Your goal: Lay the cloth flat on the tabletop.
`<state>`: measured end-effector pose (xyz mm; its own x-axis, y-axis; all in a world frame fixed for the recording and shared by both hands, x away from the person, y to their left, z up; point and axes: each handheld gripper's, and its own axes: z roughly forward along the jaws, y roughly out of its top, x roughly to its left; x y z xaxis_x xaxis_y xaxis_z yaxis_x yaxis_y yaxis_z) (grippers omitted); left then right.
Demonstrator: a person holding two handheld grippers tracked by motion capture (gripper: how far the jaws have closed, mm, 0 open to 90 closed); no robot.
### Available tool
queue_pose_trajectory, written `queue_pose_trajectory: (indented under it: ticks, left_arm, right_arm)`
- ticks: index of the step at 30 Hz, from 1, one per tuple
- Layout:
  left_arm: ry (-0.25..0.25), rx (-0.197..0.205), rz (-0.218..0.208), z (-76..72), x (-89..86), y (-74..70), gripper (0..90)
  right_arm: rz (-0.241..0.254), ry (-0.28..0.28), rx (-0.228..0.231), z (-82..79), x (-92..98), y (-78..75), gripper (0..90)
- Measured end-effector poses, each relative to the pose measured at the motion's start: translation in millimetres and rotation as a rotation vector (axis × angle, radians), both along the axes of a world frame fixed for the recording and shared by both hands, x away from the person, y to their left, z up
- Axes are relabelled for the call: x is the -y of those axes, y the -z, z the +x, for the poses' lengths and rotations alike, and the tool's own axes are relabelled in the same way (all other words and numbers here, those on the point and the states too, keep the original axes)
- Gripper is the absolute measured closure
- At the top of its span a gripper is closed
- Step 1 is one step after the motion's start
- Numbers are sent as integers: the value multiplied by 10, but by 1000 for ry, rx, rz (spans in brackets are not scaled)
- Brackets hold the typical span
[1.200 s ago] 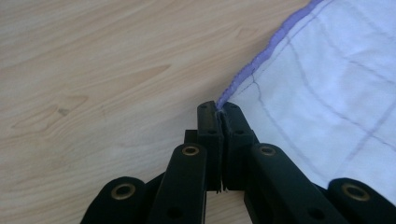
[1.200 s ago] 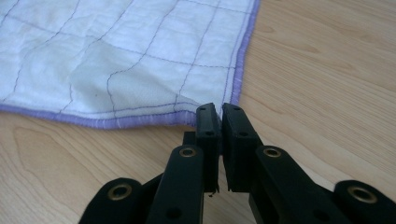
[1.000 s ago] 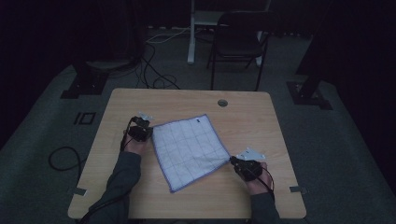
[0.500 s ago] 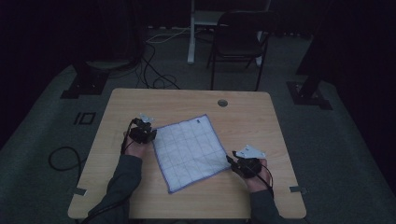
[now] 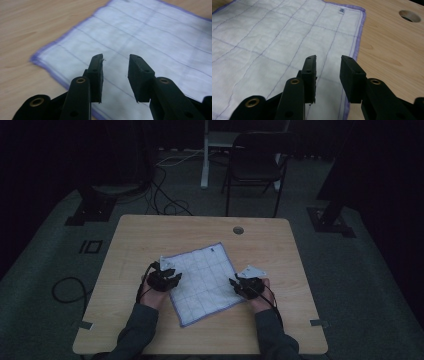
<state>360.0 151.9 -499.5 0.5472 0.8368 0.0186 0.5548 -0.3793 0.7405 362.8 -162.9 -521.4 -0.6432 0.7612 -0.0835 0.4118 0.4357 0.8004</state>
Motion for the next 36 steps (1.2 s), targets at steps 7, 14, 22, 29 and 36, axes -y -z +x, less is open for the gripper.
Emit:
queue_pose_trajectory:
  ticks: [7, 14, 22, 29, 36]
  left_arm:
    - [32, -6, -2, -207, 102, 121, 653]
    - [39, -21, -3, -352, 137, 262, 651]
    - [34, -25, 21, -405, 133, 318, 648]
    - [31, -49, 40, -408, 141, 368, 678]
    - [34, -47, 40, -409, 121, 372, 691]
  right_arm:
    - [-29, -15, -14, 165, -50, 64, 691]
    - [-29, -15, -45, 284, -57, 129, 693]
    - [-60, -25, -53, 418, -107, 162, 679]
    - [-61, -18, -98, 461, -98, 193, 679]
    - [-31, -11, -116, 421, -35, 204, 682]
